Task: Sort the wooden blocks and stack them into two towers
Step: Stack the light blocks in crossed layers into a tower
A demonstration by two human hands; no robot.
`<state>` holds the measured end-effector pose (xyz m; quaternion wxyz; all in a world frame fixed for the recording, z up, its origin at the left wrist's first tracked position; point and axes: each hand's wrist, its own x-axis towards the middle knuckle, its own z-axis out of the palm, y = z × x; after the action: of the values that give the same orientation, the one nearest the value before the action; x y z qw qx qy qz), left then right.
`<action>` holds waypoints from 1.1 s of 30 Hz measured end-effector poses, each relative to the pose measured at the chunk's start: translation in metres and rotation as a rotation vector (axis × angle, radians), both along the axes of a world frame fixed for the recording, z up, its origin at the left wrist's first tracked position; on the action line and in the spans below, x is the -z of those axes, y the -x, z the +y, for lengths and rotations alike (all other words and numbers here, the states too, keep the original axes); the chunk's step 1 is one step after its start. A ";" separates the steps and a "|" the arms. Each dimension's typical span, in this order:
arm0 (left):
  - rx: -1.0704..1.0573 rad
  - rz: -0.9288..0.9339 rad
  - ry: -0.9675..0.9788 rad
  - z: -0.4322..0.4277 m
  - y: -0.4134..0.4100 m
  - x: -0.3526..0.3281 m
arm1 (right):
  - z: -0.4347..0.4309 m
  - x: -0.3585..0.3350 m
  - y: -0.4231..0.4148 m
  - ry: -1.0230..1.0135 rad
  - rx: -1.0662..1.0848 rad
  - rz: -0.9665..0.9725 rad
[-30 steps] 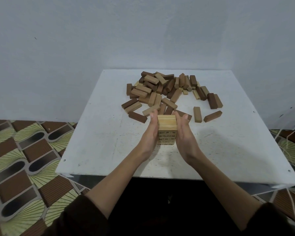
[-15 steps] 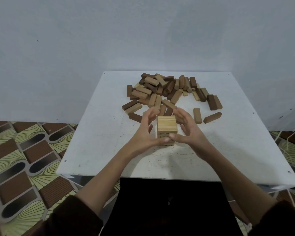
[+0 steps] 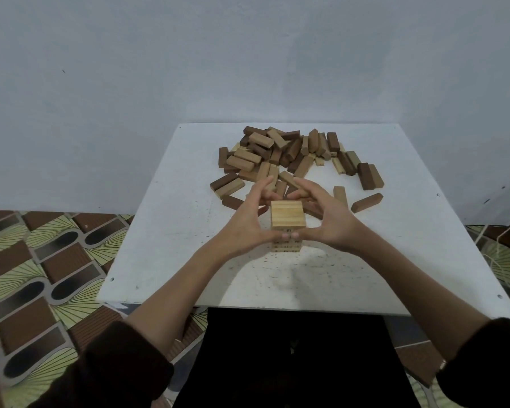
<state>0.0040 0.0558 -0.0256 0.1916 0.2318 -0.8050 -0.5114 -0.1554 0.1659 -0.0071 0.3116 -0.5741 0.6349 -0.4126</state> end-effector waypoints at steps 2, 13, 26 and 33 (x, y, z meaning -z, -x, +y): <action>0.000 0.003 -0.001 0.000 0.001 0.000 | -0.001 -0.001 0.000 0.000 -0.001 0.016; -0.036 0.020 -0.021 -0.002 0.003 0.002 | -0.003 0.002 0.000 0.006 0.019 0.047; -0.021 0.008 -0.078 -0.001 0.003 0.003 | -0.001 0.006 -0.003 0.026 0.032 0.046; -0.053 0.025 -0.092 0.006 -0.003 0.002 | 0.003 0.003 -0.002 0.022 0.050 -0.021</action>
<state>0.0073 0.0614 -0.0275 0.2045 0.2552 -0.7718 -0.5453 -0.1530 0.1691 -0.0104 0.3014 -0.5570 0.6412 -0.4334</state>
